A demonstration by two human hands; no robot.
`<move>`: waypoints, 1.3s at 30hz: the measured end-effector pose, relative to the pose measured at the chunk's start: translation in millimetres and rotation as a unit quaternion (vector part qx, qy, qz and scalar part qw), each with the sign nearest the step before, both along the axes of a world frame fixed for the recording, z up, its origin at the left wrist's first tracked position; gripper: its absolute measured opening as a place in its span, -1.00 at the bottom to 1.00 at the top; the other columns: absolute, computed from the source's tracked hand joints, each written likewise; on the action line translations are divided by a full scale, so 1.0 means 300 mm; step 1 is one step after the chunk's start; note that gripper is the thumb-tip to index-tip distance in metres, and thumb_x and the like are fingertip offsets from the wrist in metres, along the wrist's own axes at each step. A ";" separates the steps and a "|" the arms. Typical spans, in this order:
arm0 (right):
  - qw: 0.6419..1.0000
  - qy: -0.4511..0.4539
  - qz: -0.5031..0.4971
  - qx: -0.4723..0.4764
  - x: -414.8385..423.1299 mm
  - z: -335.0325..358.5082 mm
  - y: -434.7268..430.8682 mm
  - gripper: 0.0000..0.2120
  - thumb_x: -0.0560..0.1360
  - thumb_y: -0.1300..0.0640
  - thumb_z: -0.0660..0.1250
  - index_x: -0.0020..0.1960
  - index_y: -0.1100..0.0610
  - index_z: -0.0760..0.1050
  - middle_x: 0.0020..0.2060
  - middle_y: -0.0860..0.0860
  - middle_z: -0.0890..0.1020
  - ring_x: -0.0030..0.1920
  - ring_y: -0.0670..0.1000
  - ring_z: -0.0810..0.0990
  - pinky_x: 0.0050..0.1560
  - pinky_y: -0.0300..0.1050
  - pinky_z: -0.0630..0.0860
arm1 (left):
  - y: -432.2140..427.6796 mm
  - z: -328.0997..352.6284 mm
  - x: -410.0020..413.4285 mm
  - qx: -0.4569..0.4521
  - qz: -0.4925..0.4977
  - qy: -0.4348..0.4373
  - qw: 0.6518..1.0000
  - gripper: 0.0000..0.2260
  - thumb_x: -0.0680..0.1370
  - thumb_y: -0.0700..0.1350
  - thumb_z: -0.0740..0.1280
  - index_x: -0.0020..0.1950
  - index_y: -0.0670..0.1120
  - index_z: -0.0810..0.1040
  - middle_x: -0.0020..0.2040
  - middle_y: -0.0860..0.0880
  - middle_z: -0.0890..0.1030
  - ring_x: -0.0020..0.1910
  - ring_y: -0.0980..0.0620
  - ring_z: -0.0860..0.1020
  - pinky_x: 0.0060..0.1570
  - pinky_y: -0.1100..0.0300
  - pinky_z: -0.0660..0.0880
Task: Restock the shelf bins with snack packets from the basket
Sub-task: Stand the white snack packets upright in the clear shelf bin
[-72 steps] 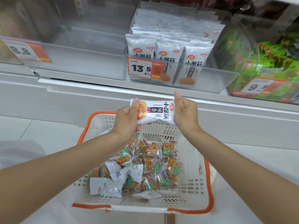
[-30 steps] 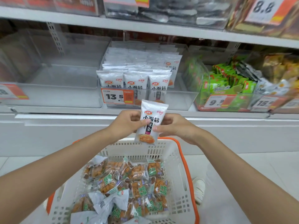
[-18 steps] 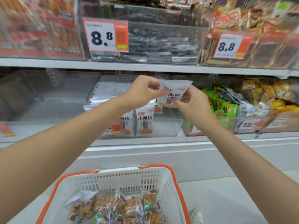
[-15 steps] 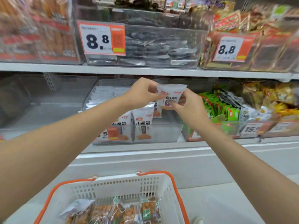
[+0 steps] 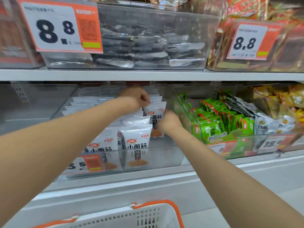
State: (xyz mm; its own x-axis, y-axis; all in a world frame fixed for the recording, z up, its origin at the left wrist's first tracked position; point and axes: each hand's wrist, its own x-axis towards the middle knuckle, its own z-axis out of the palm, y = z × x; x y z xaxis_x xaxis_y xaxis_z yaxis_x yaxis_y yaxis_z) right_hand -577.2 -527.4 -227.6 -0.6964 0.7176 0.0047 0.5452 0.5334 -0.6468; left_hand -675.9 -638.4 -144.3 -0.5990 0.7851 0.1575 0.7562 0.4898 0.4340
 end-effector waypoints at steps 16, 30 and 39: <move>0.997 -0.033 0.047 -0.051 -0.022 -0.022 -0.007 -0.83 0.45 0.26 0.36 0.04 0.28 0.55 -0.01 0.17 0.64 0.04 0.14 0.63 -0.07 -0.06 0.59 | -0.009 -0.016 -0.015 0.025 0.025 0.055 0.998 -0.89 0.58 -0.08 0.32 -0.04 0.10 0.63 -0.10 0.11 0.54 -0.07 0.07 0.51 0.10 0.16 0.51; 0.912 0.029 0.092 -0.398 0.122 0.156 -0.186 -0.34 0.50 -0.42 0.06 0.43 -0.03 0.32 0.32 -0.02 0.47 0.33 0.10 0.46 0.34 0.14 0.39 | -0.416 -0.014 0.190 -0.145 -0.038 0.173 0.973 -0.28 0.51 0.44 -0.14 0.54 0.08 0.22 0.51 0.03 0.31 0.48 0.02 0.27 0.46 -0.05 0.15; 0.894 -0.047 0.119 -0.430 0.039 0.145 -0.242 -0.33 0.54 -0.39 0.03 0.33 0.09 0.47 0.14 0.15 0.63 0.08 0.16 0.59 0.33 0.15 0.40 | -0.455 -0.082 0.173 -0.195 -0.026 0.251 0.948 -0.24 0.52 0.37 -0.13 0.59 -0.05 0.00 0.59 -0.02 0.09 0.56 0.01 0.07 0.48 0.00 0.14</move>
State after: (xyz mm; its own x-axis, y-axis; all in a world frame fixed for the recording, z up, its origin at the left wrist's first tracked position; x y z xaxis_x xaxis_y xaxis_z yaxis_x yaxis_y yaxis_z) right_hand -565.6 -599.8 -184.1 -0.7986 0.2593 -0.5432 0.5552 -0.0312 -0.8311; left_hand -624.0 -774.8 -169.0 -0.4848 0.8684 0.1040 0.8467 0.4958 -0.1931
